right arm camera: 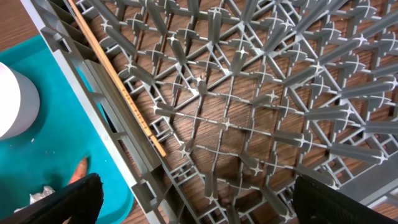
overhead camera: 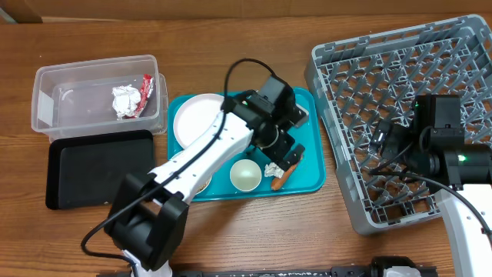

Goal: Sort waste into correct bins and load items into the dishwasher
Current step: 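Reach the left gripper down to the white tissue beside the carrot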

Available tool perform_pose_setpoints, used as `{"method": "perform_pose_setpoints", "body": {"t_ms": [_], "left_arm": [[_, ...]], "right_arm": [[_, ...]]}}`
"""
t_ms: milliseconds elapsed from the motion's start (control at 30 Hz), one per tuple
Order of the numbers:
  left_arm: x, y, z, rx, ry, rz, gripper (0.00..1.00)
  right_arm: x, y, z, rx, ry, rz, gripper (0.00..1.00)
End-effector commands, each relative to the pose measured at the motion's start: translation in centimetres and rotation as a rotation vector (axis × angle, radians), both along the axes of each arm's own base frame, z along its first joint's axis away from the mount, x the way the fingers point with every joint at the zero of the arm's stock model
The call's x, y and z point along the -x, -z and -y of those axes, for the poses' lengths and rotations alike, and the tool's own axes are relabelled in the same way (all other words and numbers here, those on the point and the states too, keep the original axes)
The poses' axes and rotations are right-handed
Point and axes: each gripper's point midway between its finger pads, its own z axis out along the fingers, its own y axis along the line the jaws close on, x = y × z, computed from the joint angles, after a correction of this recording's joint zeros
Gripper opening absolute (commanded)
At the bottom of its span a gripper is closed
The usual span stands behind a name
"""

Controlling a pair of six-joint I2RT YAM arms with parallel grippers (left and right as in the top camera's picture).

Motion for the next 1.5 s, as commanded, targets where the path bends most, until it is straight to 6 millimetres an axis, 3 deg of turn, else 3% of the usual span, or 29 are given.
{"method": "perform_pose_setpoints", "body": {"t_ms": [0,267,467,700,767,900,1133,1200,1233,1367,1467], "left_arm": [[1.0,1.8,0.1,-0.02,0.061,-0.043,1.0],[2.5,5.1,-1.0,-0.103,0.07,-0.154,0.96],[2.7,6.4,-1.2,-0.121,0.07,-0.185,0.81],[2.6,6.4,-1.1,-0.119,0.071,-0.181,0.44],[2.6,6.4,-1.1,-0.12,0.07,-0.18,0.19],[2.4,6.4,-1.1,-0.118,0.069,-0.174,0.04],[2.1,6.3,-1.1,-0.117,0.066,-0.161,0.05],[2.1,6.3,-1.0,-0.117,0.066,-0.161,0.25],[2.1,6.3,-1.0,-0.117,0.066,-0.16,0.29],[1.9,6.3,-0.9,-0.112,0.067,-0.153,0.63],[1.8,6.3,-0.8,-0.109,0.066,-0.148,0.66]], "right_arm": [[-0.4,-1.2,0.2,-0.005,0.01,0.041,1.0],[-0.4,-1.2,0.1,-0.005,0.01,0.041,1.0],[-0.4,-1.2,0.2,-0.005,0.01,0.041,1.0],[-0.4,-1.2,0.2,-0.005,0.01,0.041,1.0],[-0.4,-1.2,0.2,-0.005,0.01,0.042,1.0],[-0.4,-1.2,0.2,-0.005,0.01,0.041,1.0],[-0.3,-1.2,0.2,-0.005,0.01,0.041,1.0],[-0.3,-1.2,0.2,-0.005,0.01,0.04,1.0],[-0.3,-1.2,0.2,-0.005,0.01,0.04,1.0],[-0.3,-1.2,0.2,-0.005,0.01,0.04,1.0],[-0.3,-1.2,0.2,-0.005,0.01,0.04,1.0]]}}
